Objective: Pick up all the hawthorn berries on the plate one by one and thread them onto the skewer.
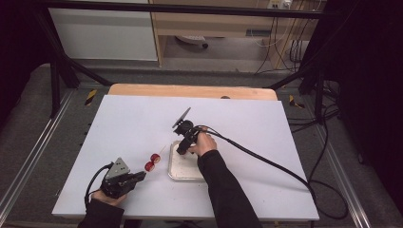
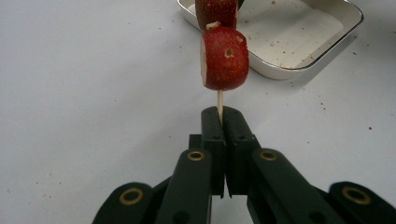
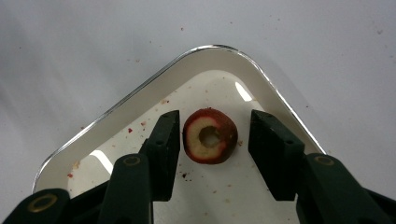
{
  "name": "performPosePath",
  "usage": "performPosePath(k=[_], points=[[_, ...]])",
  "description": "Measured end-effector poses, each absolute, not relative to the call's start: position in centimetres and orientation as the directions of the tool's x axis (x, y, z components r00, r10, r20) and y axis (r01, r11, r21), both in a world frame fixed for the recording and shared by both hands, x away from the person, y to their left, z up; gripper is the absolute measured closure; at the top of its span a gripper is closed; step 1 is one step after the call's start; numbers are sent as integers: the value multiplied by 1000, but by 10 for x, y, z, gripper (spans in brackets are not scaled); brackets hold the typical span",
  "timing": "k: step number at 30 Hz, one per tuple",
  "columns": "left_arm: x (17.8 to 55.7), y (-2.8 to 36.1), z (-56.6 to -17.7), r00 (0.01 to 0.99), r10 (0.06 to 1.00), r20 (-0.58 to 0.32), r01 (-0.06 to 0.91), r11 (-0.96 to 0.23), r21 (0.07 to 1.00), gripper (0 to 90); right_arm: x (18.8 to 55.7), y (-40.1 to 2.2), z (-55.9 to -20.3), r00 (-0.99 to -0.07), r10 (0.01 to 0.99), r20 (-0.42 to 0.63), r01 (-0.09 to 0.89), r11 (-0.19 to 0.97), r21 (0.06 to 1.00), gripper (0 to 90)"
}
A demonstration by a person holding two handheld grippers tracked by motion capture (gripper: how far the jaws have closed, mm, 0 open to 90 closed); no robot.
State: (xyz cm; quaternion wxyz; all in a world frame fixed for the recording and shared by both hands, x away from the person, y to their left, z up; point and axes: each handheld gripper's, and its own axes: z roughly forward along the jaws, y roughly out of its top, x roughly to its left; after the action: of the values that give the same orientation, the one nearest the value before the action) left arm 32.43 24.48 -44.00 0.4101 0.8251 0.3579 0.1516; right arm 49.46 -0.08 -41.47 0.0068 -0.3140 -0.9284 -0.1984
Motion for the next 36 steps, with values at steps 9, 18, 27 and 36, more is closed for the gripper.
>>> performPosePath(k=[9,18,27,36], points=[[324,245,-440,698,715,-43,466,-409,784,881,496,0,-417,-803,579,142,587,729,351,610],[325,244,-440,700,713,-39,464,-413,784,881,492,-2,-409,-788,593,165,607,706,364,617],[323,241,-440,703,711,-36,461,-416,784,881,480,-10,-387,-774,611,167,623,686,376,619],[322,238,-440,708,706,-29,453,-422,785,880,463,-22,-373,-763,617,196,629,636,448,619]])
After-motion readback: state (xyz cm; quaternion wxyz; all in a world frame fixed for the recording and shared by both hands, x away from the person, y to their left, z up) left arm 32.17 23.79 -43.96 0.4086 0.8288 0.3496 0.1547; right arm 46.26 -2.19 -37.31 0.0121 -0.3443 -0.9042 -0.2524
